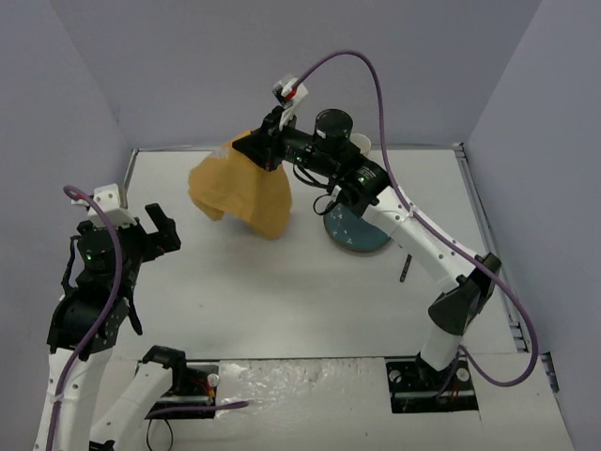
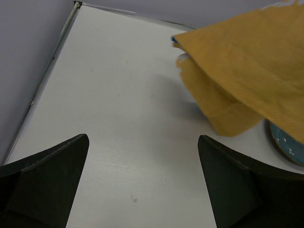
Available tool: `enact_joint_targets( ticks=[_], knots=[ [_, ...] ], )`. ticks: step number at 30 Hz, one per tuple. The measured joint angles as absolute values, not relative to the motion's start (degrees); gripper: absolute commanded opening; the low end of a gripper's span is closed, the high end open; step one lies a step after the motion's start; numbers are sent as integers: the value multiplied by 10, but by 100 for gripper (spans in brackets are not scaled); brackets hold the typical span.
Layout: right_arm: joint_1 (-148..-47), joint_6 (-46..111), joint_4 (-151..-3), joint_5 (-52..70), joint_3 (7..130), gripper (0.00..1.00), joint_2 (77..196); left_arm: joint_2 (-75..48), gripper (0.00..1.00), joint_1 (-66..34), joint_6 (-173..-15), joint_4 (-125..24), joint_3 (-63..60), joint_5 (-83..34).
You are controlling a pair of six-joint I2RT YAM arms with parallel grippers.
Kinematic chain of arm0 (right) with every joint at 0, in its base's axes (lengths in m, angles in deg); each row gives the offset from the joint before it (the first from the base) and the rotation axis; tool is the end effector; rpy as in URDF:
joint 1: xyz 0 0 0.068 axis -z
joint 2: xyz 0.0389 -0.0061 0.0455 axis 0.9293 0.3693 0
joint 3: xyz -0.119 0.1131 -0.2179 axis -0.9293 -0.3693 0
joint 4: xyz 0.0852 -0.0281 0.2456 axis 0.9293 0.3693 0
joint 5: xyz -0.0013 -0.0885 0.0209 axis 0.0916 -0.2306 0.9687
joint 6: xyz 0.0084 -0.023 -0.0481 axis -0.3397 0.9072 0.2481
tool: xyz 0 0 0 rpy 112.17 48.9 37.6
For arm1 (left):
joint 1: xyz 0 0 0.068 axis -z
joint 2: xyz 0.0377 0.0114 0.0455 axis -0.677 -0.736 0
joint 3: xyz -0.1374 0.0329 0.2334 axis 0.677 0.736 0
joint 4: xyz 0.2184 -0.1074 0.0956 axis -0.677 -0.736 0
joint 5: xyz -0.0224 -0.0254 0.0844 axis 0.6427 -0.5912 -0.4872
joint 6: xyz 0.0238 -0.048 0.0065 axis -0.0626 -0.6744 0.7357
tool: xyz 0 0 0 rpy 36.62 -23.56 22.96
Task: Set the dinner table for one person
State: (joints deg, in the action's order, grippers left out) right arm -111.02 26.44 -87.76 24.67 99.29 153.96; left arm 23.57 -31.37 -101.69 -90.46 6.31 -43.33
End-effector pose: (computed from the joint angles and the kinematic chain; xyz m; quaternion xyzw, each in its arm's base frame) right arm 0.2792 0.2770 0.5040 -0.3075 0.5082 0.4756 0.6488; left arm 0.1138 -0.0158 0.4153 -0.1145 0.7694 -0.0953 0.6211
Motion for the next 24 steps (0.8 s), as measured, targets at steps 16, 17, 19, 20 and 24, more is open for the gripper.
enact_joint_targets(
  ticks=[16,17,19,20,24],
  knots=[
    [-1112,299,-928,281,553,62,1488,311,97,-314,-1038,-988,114,-476],
    [-1104,295,-916,273,521,73,1491,307,97,-314,-1042,-991,127,-471],
    [-1084,283,-891,258,474,84,1497,295,97,-314,-1051,-993,150,-459],
    [-1071,278,-882,252,461,86,1497,285,97,-314,-1055,-990,159,-450],
    [-1028,267,-874,218,457,91,1476,213,97,-312,-1069,-964,185,-401]
  ],
)
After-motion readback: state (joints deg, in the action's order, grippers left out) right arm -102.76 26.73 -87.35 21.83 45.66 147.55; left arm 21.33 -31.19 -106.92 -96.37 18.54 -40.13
